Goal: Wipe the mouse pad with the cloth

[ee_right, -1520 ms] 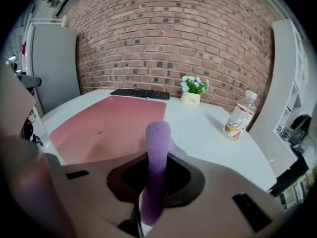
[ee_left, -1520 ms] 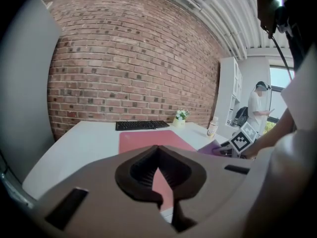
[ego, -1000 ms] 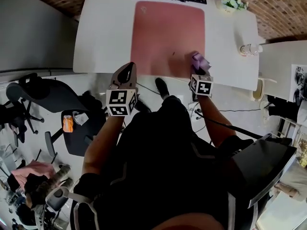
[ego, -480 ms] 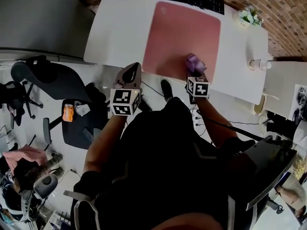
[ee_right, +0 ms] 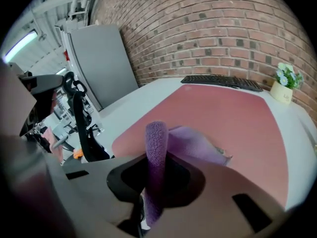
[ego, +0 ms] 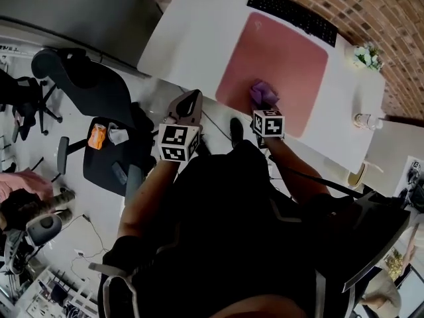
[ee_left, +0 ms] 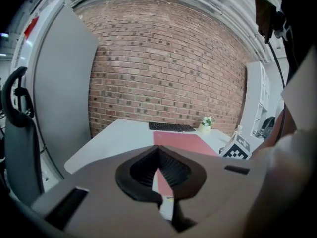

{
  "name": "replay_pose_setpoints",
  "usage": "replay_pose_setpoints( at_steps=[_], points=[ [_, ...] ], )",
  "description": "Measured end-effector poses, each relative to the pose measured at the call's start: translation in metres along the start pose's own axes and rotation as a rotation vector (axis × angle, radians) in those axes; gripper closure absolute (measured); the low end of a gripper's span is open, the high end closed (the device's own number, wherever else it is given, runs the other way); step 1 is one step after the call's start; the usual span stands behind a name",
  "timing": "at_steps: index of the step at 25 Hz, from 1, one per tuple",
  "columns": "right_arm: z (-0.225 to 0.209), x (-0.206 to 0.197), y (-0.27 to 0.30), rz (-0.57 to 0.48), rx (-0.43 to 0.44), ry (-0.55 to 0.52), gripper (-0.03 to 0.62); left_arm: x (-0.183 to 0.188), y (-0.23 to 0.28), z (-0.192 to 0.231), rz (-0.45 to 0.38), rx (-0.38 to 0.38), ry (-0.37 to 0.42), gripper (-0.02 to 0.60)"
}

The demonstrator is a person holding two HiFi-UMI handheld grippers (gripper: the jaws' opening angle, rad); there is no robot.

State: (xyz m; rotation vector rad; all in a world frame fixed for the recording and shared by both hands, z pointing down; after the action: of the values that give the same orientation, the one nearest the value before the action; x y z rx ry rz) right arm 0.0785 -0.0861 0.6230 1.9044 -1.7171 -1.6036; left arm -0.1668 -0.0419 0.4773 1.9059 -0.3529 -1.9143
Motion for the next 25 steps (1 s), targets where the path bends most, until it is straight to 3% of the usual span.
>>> replay_pose_setpoints(
  at_steps=[9, 15, 20, 25],
  points=[
    [0.042, 0.033, 0.055, 0.065, 0.127, -0.076, 0.534, -0.004, -0.021, 0.025, 0.001, 0.097, -0.036, 0.58],
    [0.069, 0.043, 0.082, 0.077, 0.207, -0.037, 0.534, -0.007, -0.034, 0.038, 0.001, 0.142, -0.049, 0.58],
    [0.078, 0.064, 0.084, 0.007, 0.263, -0.011, 0.534, -0.001, -0.027, 0.044, -0.005, 0.115, -0.046, 0.58],
    [0.065, 0.08, 0.036, -0.134, 0.272, 0.062, 0.534, 0.006, -0.005, 0.032, -0.007, 0.015, -0.026, 0.58]
  ],
)
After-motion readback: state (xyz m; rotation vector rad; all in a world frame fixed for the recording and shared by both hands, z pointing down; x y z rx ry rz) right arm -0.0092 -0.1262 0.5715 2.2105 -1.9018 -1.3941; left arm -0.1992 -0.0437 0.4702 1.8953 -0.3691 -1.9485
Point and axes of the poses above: the fingertips, and each gripper's own axes: y forward along the fingers, z to its left, x out of its top, the point moved 8 cm from there along -y, backward along the fingers, and after that the axes turned 15 degrees about x, right-handed, at the moved point
